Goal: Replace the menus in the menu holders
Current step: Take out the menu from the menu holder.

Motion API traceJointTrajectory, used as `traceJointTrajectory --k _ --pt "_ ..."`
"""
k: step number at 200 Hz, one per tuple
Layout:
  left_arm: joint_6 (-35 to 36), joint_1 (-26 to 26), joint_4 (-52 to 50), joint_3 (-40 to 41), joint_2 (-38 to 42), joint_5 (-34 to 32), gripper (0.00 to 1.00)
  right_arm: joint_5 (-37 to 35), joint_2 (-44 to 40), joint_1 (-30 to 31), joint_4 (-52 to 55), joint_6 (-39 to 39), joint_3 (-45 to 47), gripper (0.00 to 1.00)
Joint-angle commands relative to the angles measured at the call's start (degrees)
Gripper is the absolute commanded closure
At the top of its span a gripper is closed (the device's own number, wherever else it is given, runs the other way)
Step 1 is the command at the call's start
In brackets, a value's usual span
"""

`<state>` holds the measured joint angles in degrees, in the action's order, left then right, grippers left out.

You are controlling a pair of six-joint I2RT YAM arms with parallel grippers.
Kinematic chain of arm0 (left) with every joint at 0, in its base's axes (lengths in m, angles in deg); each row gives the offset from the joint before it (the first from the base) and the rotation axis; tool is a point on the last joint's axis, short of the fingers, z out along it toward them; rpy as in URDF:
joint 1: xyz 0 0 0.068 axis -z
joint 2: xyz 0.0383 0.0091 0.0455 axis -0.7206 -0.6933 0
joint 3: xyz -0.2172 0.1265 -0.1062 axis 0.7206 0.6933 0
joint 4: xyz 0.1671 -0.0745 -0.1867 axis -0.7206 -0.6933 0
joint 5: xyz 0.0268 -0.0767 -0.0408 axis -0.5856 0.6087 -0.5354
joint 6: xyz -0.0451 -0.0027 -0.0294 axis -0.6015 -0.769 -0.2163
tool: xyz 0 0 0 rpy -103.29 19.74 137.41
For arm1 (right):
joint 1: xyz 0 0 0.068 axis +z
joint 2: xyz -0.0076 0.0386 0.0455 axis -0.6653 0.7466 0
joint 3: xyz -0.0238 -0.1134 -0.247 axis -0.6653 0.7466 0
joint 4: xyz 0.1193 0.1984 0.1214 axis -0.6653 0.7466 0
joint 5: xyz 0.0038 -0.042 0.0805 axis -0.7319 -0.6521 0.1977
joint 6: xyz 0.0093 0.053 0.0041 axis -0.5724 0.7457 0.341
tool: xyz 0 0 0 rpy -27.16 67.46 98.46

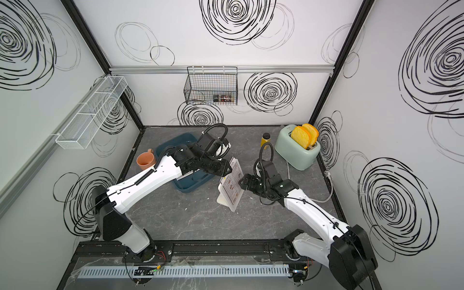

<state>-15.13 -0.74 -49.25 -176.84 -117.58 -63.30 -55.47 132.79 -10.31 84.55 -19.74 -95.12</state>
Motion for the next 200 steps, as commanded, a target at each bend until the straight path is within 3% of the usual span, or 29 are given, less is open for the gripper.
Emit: traceJointTrajectory --k 1,43,80,109,129,156,179,200 --pt "0.1 0.3 0.3 -0.5 -0.4 -0.4 0.82 -1.1 -1.4 0.1 2.0 0.2 0.0 0.13" --pt "1.0 0.3 -0.8 -1.6 -0.9 -1.2 1.0 -1.7 -2.9 -0.2 3.4 0.2 -0.1 0.13" --pt "3.3 0.8 -5.3 -8.8 -1.2 -4.6 1.0 -3.1 -6.1 -1.9 7.4 -2.0 -2.3 0.13" --pt "6.3 1.5 -9.7 -17.0 -0.3 -7.0 1.0 -10.7 -10.5 -3.1 11.8 -9.9 -6.5 0.12" --pt "7.9 1.7 -11.3 -21.7 1.0 -5.9 1.0 -13.4 -14.5 -7.1 13.4 -16.4 -10.3 0.1" --pt "11.1 1.7 -12.2 -25.8 2.8 -2.0 1.0 -6.5 -16.4 -17.2 13.8 -29.6 -17.3 0.06" --pt "13.8 2.0 -10.0 -26.8 5.6 2.4 1.0 5.3 -14.1 -24.0 15.6 -42.9 -25.6 0.03" --pt "18.3 4.5 -6.7 -25.6 9.0 5.4 1.0 9.4 -12.6 -19.9 17.4 -50.9 -32.0 0.02"
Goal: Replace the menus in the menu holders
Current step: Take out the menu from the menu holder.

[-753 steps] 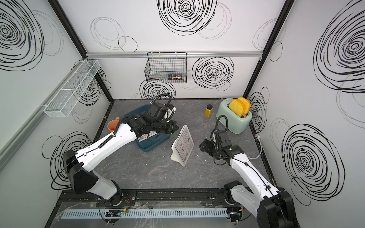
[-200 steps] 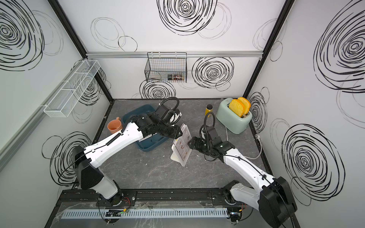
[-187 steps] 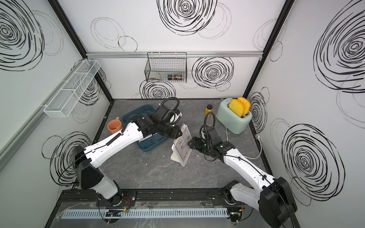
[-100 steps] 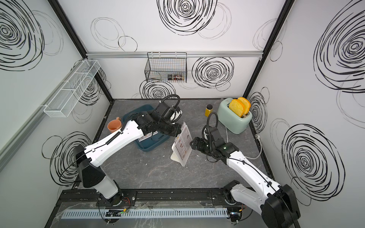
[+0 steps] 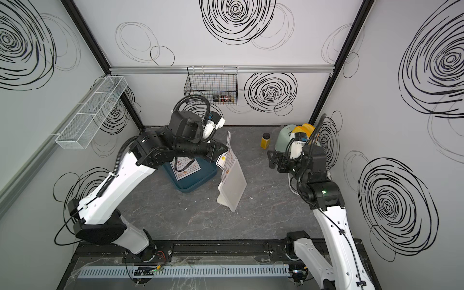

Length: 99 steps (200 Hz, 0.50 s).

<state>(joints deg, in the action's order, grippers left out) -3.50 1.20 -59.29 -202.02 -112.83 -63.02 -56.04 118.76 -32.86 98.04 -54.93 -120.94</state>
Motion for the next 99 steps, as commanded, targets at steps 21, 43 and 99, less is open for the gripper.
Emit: traceJointTrajectory --k 21,43,99 --pt "13.2 5.9 8.7 5.9 9.3 6.3 1.0 17.9 0.3 2.6 1.6 -19.5 -7.2 0.03" --pt "19.0 6.9 18.2 17.5 15.7 5.4 1.0 25.9 -4.3 2.5 -4.9 -22.3 -3.6 0.06" --pt "36.5 9.0 22.1 25.9 19.3 1.0 1.0 38.4 -6.4 4.7 -0.5 -39.2 -0.2 0.2"
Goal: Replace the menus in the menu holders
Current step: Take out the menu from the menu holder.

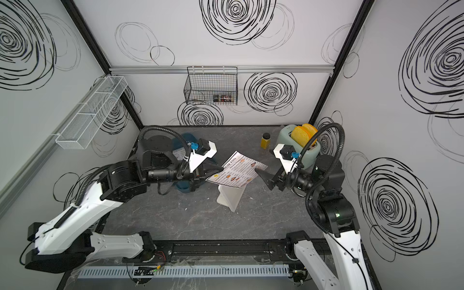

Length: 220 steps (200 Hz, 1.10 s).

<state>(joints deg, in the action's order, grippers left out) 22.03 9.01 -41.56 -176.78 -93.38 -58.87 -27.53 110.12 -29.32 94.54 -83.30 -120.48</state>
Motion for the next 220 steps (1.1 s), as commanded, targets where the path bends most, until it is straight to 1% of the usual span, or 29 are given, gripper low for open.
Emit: traceJointTrajectory --k 1,20,41,56,64,78,120,146,157,166,173,174,177,181,182,186,187,190,198,210,220 --pt "11.1 1.3 4.3 0.6 -0.2 -3.3 1.0 10.0 2.3 1.2 3.2 -11.1 -0.7 0.21" --pt "13.5 1.8 2.2 -0.3 -1.2 -5.8 1.0 10.4 2.6 3.0 5.2 -14.2 -0.3 0.29" --pt "16.6 3.1 1.1 0.1 -1.2 -5.0 1.0 9.2 4.4 6.0 6.1 -16.3 0.0 0.43" --pt "18.0 4.1 1.0 0.7 -0.8 -4.1 1.0 5.8 5.5 9.2 6.1 -16.6 0.0 0.52" --pt "18.7 4.5 0.9 1.1 -0.6 -3.6 1.0 3.8 5.5 11.0 6.6 -16.5 0.2 0.54" --pt "19.6 4.8 0.8 1.5 -0.4 -3.3 1.0 2.4 4.8 12.9 7.5 -16.7 1.1 0.55" --pt "21.0 5.2 -0.3 1.6 -0.6 -4.5 1.0 2.7 3.0 13.5 8.7 -14.9 2.2 0.72" --pt "21.5 5.1 -0.6 1.9 -0.5 -5.3 1.0 1.8 1.3 13.5 10.3 -13.2 2.4 0.79" --pt "21.6 5.2 -0.7 2.1 -0.4 -5.3 1.0 1.7 0.7 13.5 10.8 -12.3 2.7 0.87" --pt "21.5 5.2 -0.7 2.2 -0.3 -5.1 1.0 2.1 0.3 13.5 11.2 -11.2 2.9 1.0" --pt "21.4 5.2 -0.6 2.4 -0.1 -5.2 1.0 2.3 0.1 13.5 11.6 -10.3 3.2 1.0" --pt "21.4 5.1 -0.5 2.5 -0.1 -5.3 0.99 2.3 0.0 13.5 11.6 -10.2 3.2 1.0" --pt "21.1 5.1 -0.2 2.6 0.0 -5.7 0.85 2.4 -0.1 13.5 11.7 -9.5 3.3 1.0" --pt "20.7 5.1 0.3 2.8 0.2 -6.5 0.53 2.4 -0.3 13.5 12.0 -8.6 3.4 1.0" --pt "20.5 5.1 0.5 2.9 0.2 -6.8 0.41 2.4 -0.3 13.5 12.0 -8.3 3.4 1.0" --pt "19.6 5.1 1.7 3.5 0.6 -8.4 0.05 2.1 -0.6 13.4 12.0 -6.8 3.6 1.0" --pt "19.3 5.1 2.0 3.7 0.7 -8.9 0.01 1.8 -0.7 13.4 12.0 -6.3 3.6 1.0" --pt "18.5 5.2 3.4 4.4 1.1 -10.7 0.03 1.1 -0.9 13.5 12.0 -4.5 3.7 1.0" --pt "15.6 5.2 8.2 6.7 2.8 -16.1 0.04 -2.5 -1.6 13.4 11.7 3.1 3.9 1.0" --pt "10.4 5.0 16.9 11.3 6.0 -24.5 0.04 -11.4 -3.0 13.3 11.4 16.5 5.0 1.0" --pt "3.3 4.4 23.3 15.1 8.7 -30.0 0.04 -18.6 -4.0 13.4 12.3 25.5 6.6 1.0"
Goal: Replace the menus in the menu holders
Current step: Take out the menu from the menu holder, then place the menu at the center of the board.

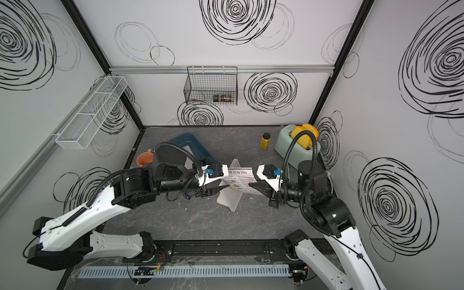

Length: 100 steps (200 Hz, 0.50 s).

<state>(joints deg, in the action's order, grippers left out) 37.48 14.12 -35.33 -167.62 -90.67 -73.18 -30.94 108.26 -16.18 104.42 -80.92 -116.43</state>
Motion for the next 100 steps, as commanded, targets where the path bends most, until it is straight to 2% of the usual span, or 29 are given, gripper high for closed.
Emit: traceJointTrajectory --k 1,12,28,49,60,84,93,100 --pt "-13.2 -0.8 17.6 6.4 6.2 -16.2 0.04 -15.7 -2.2 0.2 2.5 23.9 2.7 1.0" --pt "-24.2 -2.2 20.5 9.6 8.6 -19.7 0.04 -22.6 -2.1 0.1 4.8 32.3 4.2 1.0" --pt "-39.9 -5.2 18.1 12.7 10.9 -16.4 0.04 -26.3 0.6 -0.5 9.0 39.1 5.7 1.0" --pt "-48.7 -6.4 14.0 17.4 12.7 -9.6 0.04 -28.3 5.8 -4.0 12.6 40.7 7.1 1.0" --pt "-52.3 -6.4 11.9 20.1 13.1 -8.3 0.04 -24.0 8.7 -8.5 12.8 37.7 8.9 1.0" --pt "-56.2 -6.9 12.9 26.2 14.3 -6.6 0.04 -7.8 16.1 -20.6 13.3 29.6 12.0 1.0" --pt "-57.1 -7.2 14.7 28.3 14.4 -5.7 0.04 -4.7 19.4 -22.9 13.8 27.3 11.6 1.0" --pt "-57.5 -7.5 15.9 29.7 14.4 -5.0 0.04 -4.8 21.6 -22.6 13.2 27.2 10.9 1.0"
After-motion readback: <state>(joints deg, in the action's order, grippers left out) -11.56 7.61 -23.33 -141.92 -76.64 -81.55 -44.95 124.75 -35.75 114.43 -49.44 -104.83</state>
